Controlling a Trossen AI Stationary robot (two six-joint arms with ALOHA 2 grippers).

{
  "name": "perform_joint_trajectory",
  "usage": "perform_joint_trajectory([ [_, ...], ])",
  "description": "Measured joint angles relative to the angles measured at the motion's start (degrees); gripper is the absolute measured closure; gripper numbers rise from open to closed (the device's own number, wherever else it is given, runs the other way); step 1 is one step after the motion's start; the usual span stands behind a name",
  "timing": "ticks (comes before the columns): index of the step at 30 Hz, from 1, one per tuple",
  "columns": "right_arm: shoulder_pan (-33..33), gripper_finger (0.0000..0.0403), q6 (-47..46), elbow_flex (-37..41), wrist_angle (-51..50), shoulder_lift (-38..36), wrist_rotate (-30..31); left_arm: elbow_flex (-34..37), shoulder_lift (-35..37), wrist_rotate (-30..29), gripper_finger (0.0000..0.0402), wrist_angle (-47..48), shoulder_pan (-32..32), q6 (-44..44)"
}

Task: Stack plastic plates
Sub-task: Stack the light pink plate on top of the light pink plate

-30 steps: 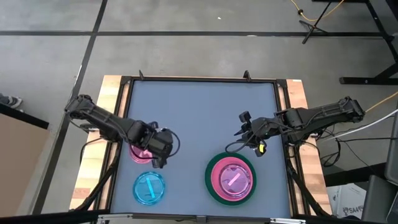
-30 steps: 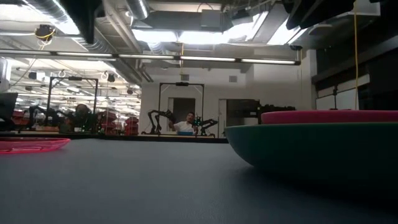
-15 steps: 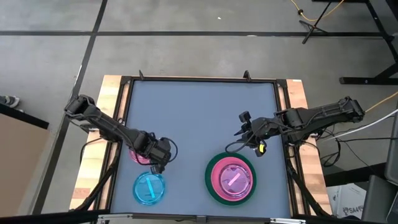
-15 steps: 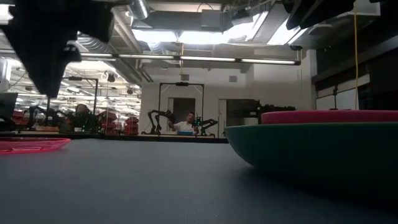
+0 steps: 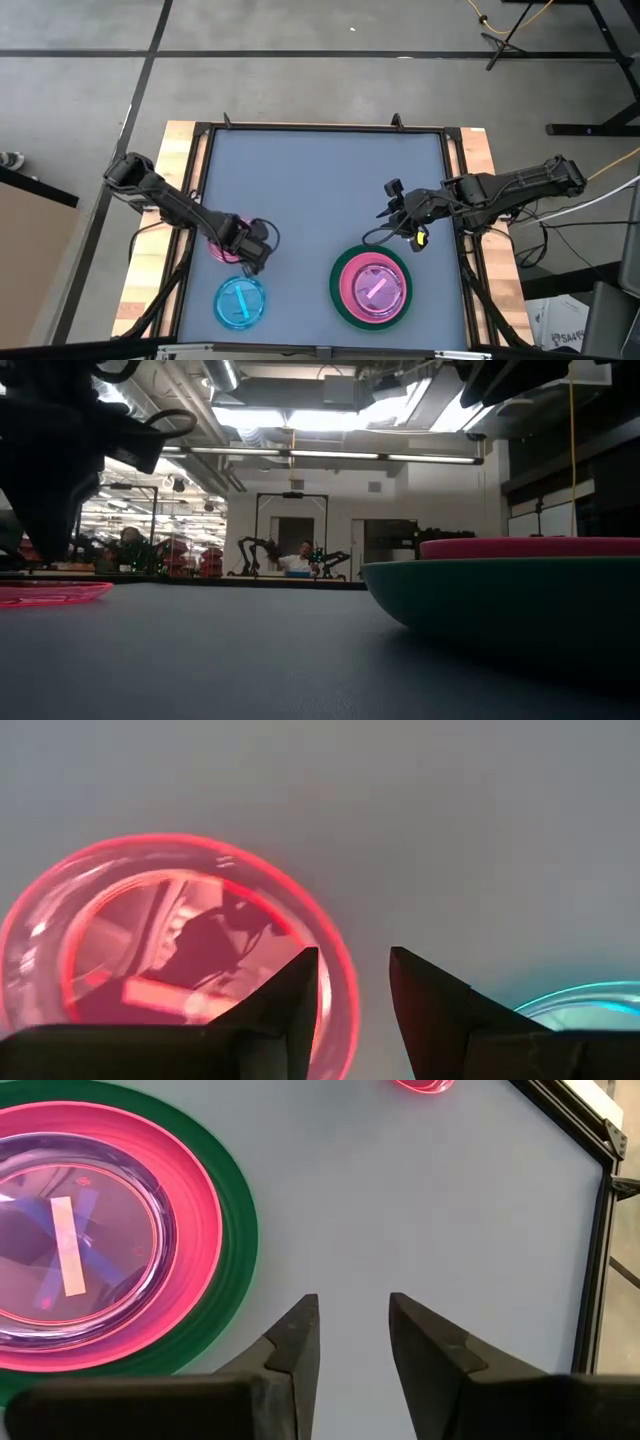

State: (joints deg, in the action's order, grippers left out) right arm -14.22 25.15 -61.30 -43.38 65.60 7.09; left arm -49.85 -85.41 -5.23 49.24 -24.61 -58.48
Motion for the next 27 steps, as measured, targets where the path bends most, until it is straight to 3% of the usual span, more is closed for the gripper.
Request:
perform_joint_trajectory([
  [6,-0.02,0.0290,0.00,0.00,0.00,-0.02,-0.01,2.34,-0.02,0.00,0.0282,-6.68,-0.36,-0.04],
  [27,-0.01,0.0290,0.02,0.00,0.00,-0.02,0.00,6.02,-0.11,-3.19,0.0282,-6.30,-3.23,-5.40],
])
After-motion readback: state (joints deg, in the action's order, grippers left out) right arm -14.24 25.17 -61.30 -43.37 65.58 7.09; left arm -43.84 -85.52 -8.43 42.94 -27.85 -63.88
